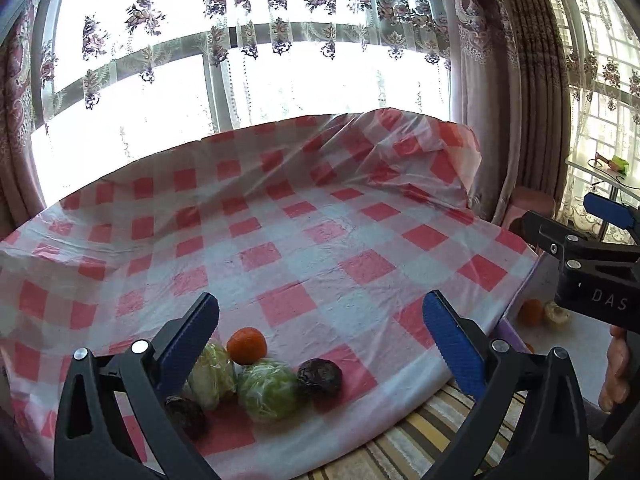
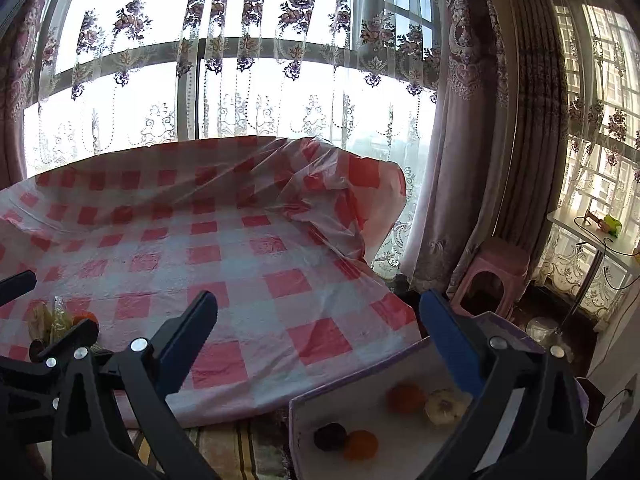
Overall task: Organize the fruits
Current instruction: 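Move both tools back over the remaining fruit on the cloth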
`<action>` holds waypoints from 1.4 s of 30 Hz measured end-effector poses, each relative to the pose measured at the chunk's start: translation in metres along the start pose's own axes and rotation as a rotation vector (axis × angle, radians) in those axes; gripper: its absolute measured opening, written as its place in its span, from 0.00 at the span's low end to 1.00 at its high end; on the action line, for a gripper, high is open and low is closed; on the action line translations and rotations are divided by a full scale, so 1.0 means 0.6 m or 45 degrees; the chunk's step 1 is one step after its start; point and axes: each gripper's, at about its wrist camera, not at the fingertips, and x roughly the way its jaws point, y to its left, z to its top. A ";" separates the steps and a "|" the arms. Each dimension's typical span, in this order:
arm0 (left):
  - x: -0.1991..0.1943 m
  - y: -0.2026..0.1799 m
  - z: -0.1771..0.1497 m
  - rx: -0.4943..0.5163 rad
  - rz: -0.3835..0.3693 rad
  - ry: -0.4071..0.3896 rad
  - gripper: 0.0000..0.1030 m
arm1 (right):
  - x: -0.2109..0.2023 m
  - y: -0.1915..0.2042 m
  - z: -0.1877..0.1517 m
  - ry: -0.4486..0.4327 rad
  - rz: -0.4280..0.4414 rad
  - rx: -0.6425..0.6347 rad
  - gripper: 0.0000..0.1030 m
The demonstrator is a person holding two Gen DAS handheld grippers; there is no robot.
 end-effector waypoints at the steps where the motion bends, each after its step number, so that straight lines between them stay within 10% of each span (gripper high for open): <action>1: -0.003 0.008 -0.003 -0.007 -0.003 0.004 0.96 | 0.000 0.005 -0.002 0.010 0.049 0.015 0.99; 18: -0.032 0.178 -0.075 -0.448 -0.002 0.097 0.94 | 0.024 0.151 -0.050 0.210 0.389 -0.078 0.99; 42: 0.027 0.223 -0.140 -0.628 0.027 0.368 0.54 | 0.115 0.236 -0.094 0.484 0.541 -0.246 0.86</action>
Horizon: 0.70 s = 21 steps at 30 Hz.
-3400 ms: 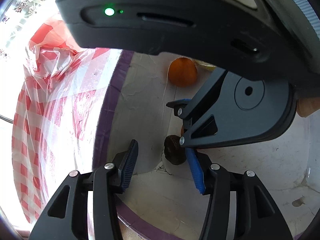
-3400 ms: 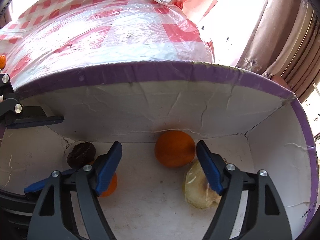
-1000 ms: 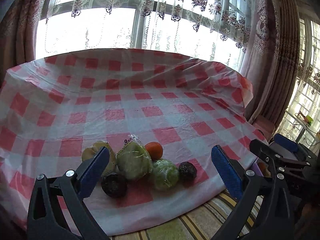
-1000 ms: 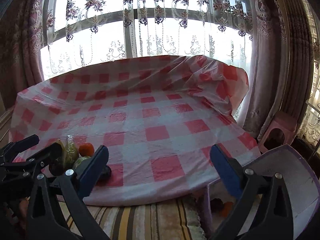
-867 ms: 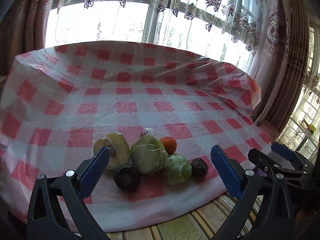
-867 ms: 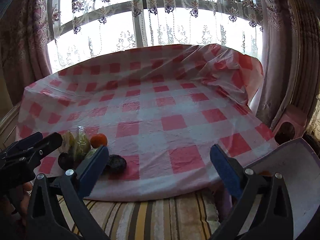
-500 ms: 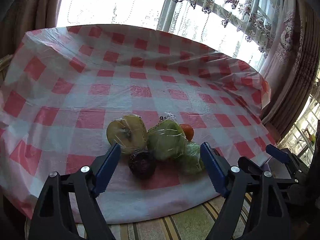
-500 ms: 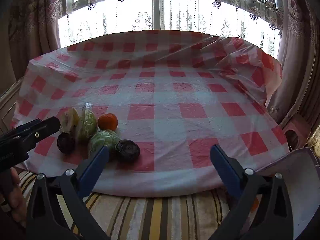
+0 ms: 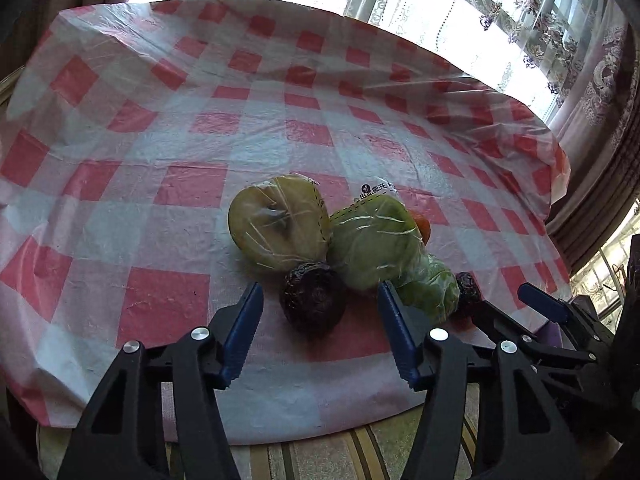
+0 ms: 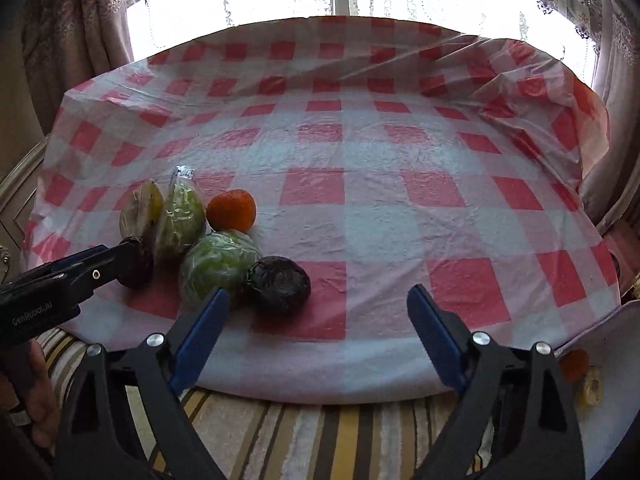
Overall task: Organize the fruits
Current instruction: 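Move both tools back over the remaining fruit on the cloth, then grasp a dark wrapped plum with the left tool while the right tool grasps another dark plum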
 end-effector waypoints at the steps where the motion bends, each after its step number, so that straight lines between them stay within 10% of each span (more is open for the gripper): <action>1: 0.002 -0.001 -0.001 0.006 0.004 0.004 0.53 | 0.003 -0.002 0.001 0.005 0.008 0.006 0.86; 21: 0.019 -0.014 -0.002 0.060 0.074 0.042 0.37 | 0.034 -0.024 0.010 0.072 0.269 0.127 0.68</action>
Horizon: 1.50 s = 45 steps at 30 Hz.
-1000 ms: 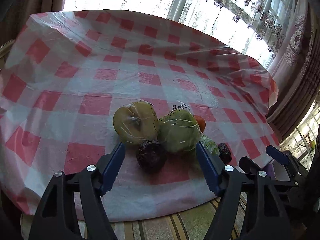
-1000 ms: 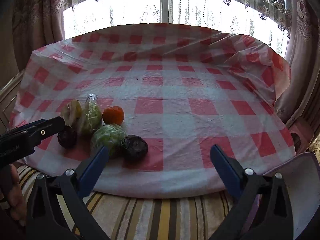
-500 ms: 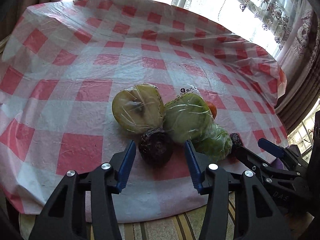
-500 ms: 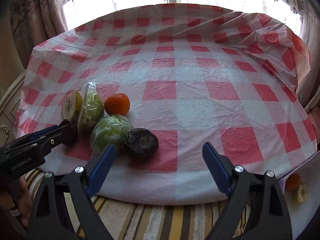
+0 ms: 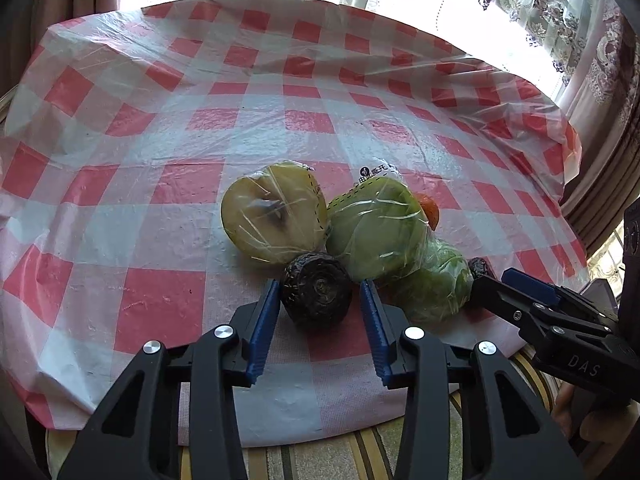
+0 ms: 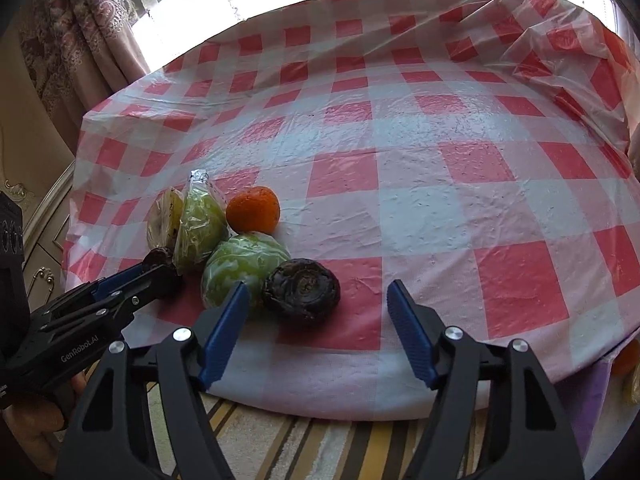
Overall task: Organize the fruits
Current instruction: 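Grasp a dark wrapped plum with the left tool while the right tool grasps another dark plum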
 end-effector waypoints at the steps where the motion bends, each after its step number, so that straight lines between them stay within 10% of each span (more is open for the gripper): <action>1: 0.001 0.001 0.000 -0.002 0.001 0.004 0.37 | 0.000 -0.001 0.000 0.002 0.016 0.007 0.66; 21: -0.006 0.002 -0.001 -0.005 -0.009 -0.022 0.34 | -0.002 -0.015 -0.005 -0.009 0.190 0.070 0.38; 45: -0.047 -0.033 0.009 0.095 -0.009 -0.125 0.34 | -0.077 -0.029 -0.025 -0.107 -0.042 0.040 0.38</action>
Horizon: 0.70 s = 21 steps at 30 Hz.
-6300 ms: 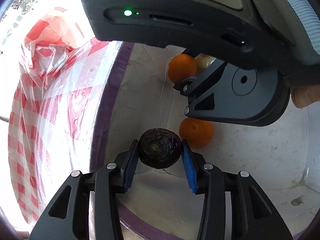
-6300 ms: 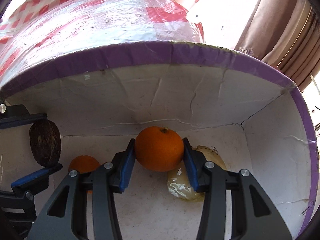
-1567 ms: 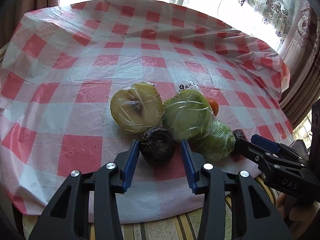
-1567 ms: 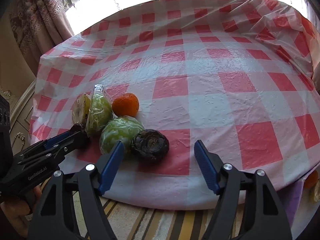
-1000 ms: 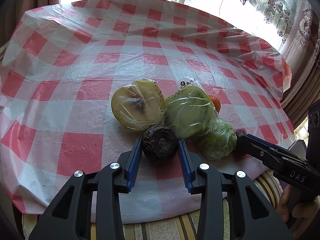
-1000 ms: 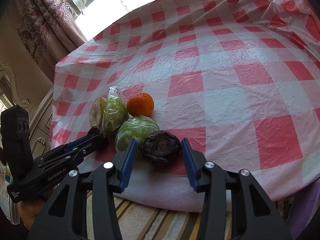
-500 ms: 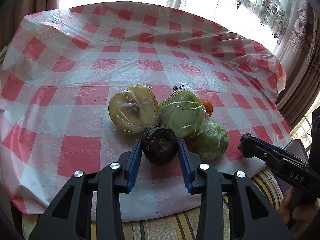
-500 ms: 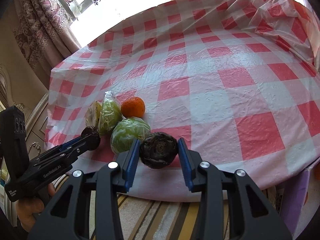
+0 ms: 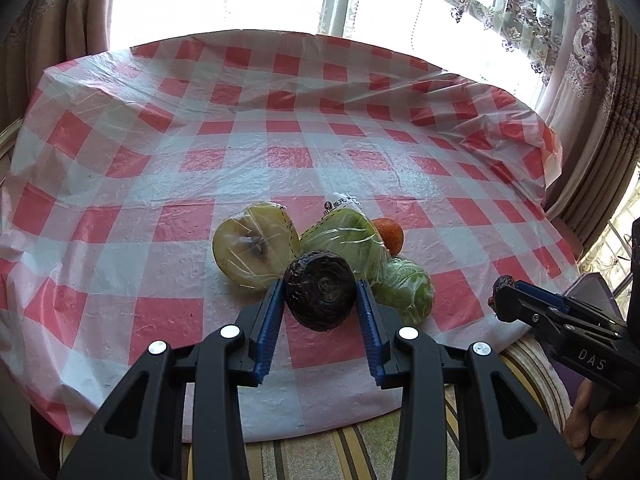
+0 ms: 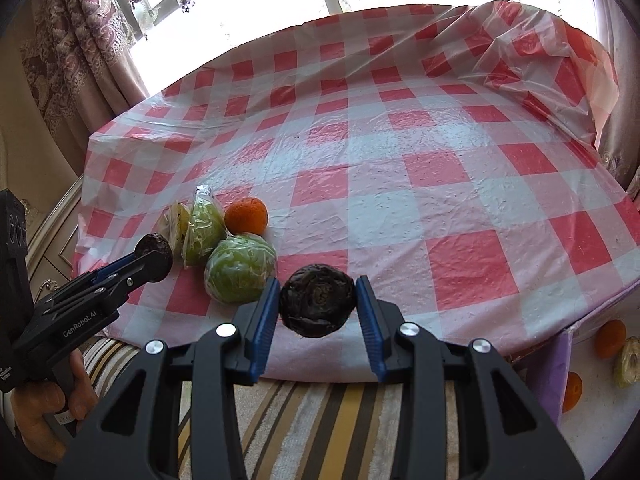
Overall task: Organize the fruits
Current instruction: 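Grasp a dark wrapped plum with the left tool while the right tool grasps another dark plum, then carry both dark plums into the white box and open both tools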
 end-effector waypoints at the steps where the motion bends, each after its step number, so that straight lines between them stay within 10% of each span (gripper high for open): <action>1: -0.002 -0.003 0.002 0.007 -0.001 -0.002 0.34 | -0.005 -0.004 -0.001 -0.006 -0.002 0.004 0.38; 21: 0.009 -0.197 0.019 0.263 -0.222 0.031 0.34 | -0.142 -0.194 -0.029 -0.093 -0.244 0.184 0.38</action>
